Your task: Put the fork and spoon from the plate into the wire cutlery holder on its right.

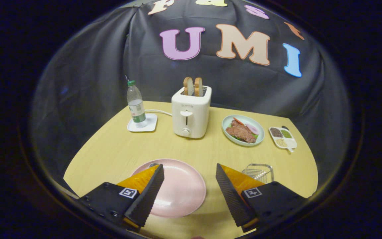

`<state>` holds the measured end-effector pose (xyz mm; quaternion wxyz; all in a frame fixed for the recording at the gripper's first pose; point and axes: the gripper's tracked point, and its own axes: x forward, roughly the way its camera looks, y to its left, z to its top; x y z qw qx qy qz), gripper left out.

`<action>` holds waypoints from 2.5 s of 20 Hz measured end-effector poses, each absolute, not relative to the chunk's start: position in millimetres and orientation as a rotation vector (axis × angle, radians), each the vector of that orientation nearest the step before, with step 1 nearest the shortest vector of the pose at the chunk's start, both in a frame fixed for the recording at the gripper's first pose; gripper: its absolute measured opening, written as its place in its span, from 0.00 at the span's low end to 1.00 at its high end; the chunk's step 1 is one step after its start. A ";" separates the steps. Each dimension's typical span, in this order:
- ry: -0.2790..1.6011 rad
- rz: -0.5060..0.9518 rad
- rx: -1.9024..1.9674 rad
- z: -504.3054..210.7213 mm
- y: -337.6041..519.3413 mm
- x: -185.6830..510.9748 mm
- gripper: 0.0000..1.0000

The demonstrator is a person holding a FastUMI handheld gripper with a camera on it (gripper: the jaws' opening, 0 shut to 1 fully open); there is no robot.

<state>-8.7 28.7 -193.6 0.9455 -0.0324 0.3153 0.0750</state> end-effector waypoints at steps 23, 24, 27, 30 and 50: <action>0.982 0.313 -0.135 -309.3 106.8 -62.2 0.62; 0.996 0.315 -0.143 -312.0 106.9 -63.3 0.56; 1.026 0.329 -0.154 -313.2 114.1 -68.7 0.37; 1.068 0.329 -0.211 -321.4 105.6 -74.7 0.21; 1.122 0.374 -0.272 -277.0 74.9 -74.5 0.09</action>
